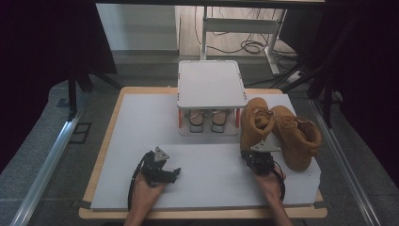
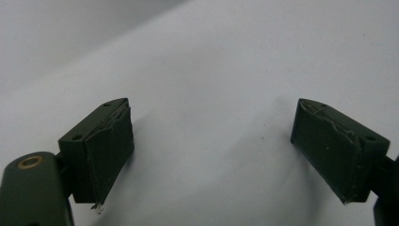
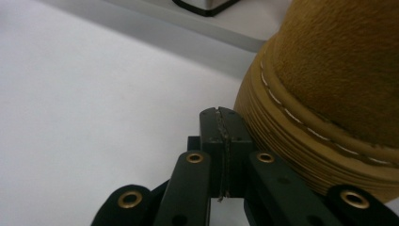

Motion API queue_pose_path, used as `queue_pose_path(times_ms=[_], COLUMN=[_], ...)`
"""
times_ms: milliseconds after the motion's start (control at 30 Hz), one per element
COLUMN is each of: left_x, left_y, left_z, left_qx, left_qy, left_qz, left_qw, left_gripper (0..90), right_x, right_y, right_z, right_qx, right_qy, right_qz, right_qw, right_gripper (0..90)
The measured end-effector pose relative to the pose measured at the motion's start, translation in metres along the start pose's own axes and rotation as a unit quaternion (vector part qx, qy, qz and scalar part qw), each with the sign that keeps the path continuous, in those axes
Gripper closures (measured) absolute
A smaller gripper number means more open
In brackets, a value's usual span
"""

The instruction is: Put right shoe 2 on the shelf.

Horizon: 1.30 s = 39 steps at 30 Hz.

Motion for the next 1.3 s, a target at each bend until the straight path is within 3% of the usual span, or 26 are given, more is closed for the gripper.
queue_pose_path(times_ms=[533, 1133, 1300], left_x=[0.0, 0.0, 0.0], left_y=[0.0, 0.0, 0.0], left_z=[0.0, 0.0, 0.0], left_qx=[0.0, 0.0, 0.0], left_qy=[0.0, 0.001, 0.001], left_qz=[0.0, 0.0, 0.0], left_qw=[1.0, 1.0, 1.0], left_gripper=[13.4, 13.4, 13.4], right_x=[0.004, 0.028, 0.033], right_y=[-0.005, -0.026, -0.03], right_z=[-0.003, -0.011, -0.013], right_qx=[0.001, -0.002, 0.001], right_qy=[-0.003, 0.002, 0.013], right_qz=[-0.014, -0.036, -0.035], right_qw=[0.9999, 0.9994, 0.9993], right_gripper=[90.0, 90.0, 90.0])
Point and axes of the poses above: each handheld gripper's, and its own axes: y roughly forward along the jaws, z roughly out of its top, x roughly to its right, the point moved 2 cm from there along y, roughly forward along the jaws, and after that the axes turned 15 degrees about y, right-handed, at the moved point
